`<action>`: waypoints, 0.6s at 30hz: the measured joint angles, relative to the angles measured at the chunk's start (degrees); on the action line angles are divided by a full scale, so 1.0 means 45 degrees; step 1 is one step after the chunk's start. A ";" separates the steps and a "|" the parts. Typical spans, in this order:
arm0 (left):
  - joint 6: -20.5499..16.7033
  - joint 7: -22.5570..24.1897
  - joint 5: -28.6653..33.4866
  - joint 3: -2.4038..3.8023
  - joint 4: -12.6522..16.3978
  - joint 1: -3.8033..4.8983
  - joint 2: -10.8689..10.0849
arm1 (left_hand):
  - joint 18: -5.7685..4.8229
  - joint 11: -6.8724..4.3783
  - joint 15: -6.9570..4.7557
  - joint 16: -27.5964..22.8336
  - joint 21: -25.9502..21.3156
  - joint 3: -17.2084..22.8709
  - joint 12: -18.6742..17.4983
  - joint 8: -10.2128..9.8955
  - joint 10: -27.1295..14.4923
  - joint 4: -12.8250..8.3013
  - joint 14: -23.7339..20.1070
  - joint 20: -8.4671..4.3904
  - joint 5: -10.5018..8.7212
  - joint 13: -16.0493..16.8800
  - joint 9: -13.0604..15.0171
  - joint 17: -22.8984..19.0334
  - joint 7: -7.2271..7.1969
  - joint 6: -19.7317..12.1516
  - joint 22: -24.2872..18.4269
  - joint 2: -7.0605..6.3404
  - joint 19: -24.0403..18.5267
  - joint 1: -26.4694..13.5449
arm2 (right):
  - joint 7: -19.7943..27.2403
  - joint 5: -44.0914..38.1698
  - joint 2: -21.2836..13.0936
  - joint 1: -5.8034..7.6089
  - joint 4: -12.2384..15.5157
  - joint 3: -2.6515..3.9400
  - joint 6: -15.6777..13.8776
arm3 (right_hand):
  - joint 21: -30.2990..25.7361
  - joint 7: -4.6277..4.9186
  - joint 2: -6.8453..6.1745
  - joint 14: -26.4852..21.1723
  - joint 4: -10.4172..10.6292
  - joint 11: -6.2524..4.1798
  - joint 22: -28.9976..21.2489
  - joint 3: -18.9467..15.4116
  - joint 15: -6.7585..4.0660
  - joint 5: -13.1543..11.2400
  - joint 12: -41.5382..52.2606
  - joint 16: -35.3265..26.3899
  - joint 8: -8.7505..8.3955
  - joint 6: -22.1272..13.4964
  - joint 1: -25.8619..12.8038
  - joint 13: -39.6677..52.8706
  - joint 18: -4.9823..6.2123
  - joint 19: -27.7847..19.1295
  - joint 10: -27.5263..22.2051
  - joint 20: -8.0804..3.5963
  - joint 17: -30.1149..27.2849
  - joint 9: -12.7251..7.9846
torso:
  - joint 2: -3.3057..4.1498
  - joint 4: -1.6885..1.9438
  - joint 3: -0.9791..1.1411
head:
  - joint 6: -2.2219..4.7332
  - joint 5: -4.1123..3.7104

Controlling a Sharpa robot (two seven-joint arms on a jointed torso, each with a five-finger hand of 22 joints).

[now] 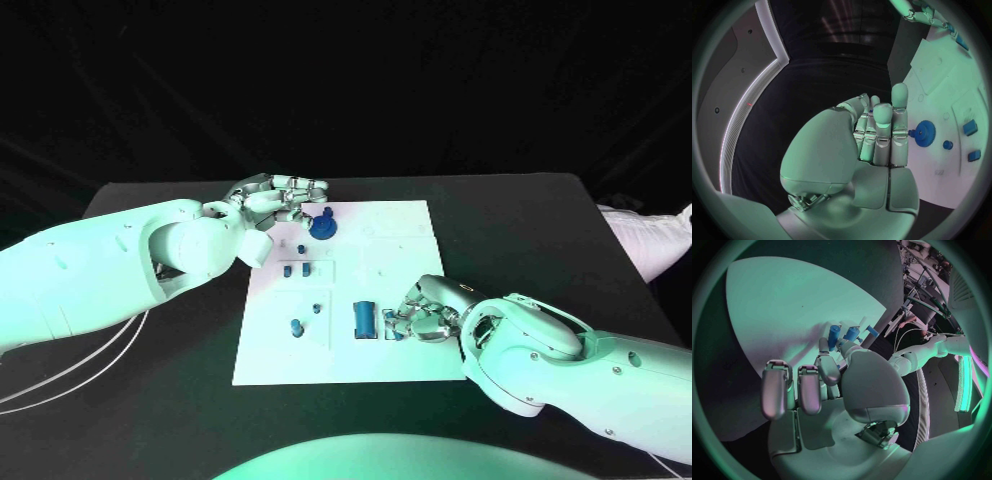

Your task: Assemble the parts on the task board

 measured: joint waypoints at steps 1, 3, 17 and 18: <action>0.0001 -0.0007 -0.0004 0.0000 0.0001 0.0000 -0.0002 | 0.0000 0.0000 0.0000 0.0000 0.0000 0.0000 0.0000 0.0000 0.0000 0.0000 0.0000 0.0000 0.0000 0.0005 0.0000 0.0000 0.0000 0.0000 0.0000 0.0000 0.0000 0.0000 | -0.0003 0.0000 0.0005 0.0002 -0.0007 0.0002 0.0009 | 0.0000 -0.0022 0.0027 0.0000 0.0023 -0.0011 0.0000 -0.0023 0.0000 0.0000 0.0002 0.0049 0.0000 0.0024 -0.0028 0.0027 0.0000 0.0005 0.0034 -0.0005 0.0000 0.0004 | 0.0000 0.0000 -0.0001 | -0.0004 0.0001; 0.0004 -0.0019 -0.0013 0.0000 0.0002 0.0000 -0.0005 | 0.0000 0.0008 0.0001 0.0000 0.0000 0.0000 0.0000 0.0021 -0.0008 0.0000 -0.0001 0.0000 0.0000 0.0010 0.0000 0.0000 0.0000 0.0000 0.0000 0.0000 0.0000 0.0000 | -0.0014 -0.0002 0.0021 0.0004 -0.0025 0.0005 0.0032 | 0.0000 -0.0056 0.0130 0.0000 0.0125 -0.0030 0.0000 -0.0125 0.0000 0.0001 0.0071 0.0049 0.0009 0.0058 -0.0160 0.0079 -0.0001 0.0005 0.0056 -0.0005 0.0000 0.0089 | 0.0000 0.0000 -0.0001 | -0.0011 0.0007; 0.0048 -0.0088 -0.0061 0.0000 0.0010 0.0000 -0.0008 | -0.0003 0.0044 0.0043 0.0000 0.0001 0.0000 0.0000 0.0048 -0.0044 0.0000 -0.0043 0.0000 0.0000 0.0009 0.0000 -0.0023 0.0000 0.0000 0.0001 0.0000 0.0000 0.0000 | -0.0081 -0.0057 0.0095 -0.0004 -0.0097 -0.0007 0.0140 | 0.0000 -0.0113 0.0058 0.0044 0.1104 -0.0054 0.0012 -0.1675 -0.0048 0.0156 0.0220 0.0049 0.0138 0.0201 -0.1431 0.0345 -0.0198 0.0004 0.0167 -0.0005 -0.0002 0.0306 | -0.0007 -0.0002 0.0000 | -0.0032 0.0024; 0.0053 -0.0093 -0.0063 0.0000 0.0011 0.0001 -0.0008 | -0.0003 0.0044 0.0042 0.0000 0.0001 0.0000 0.0000 0.0048 -0.0045 0.0000 -0.0043 0.0000 0.0000 0.0009 0.0000 -0.0023 -0.0001 0.0000 0.0001 0.0000 0.0000 0.0000 | -0.0081 -0.0061 0.0096 -0.0004 -0.0100 -0.0007 0.0141 | 0.0000 -0.0113 0.0029 0.0044 0.1104 -0.0054 0.0011 -0.1781 -0.0048 0.0092 0.0220 0.0049 0.0137 0.0200 -0.1461 0.0359 -0.0198 0.0004 0.0167 -0.0004 -0.0002 0.0319 | -0.0007 -0.0002 0.0000 | -0.0031 0.0024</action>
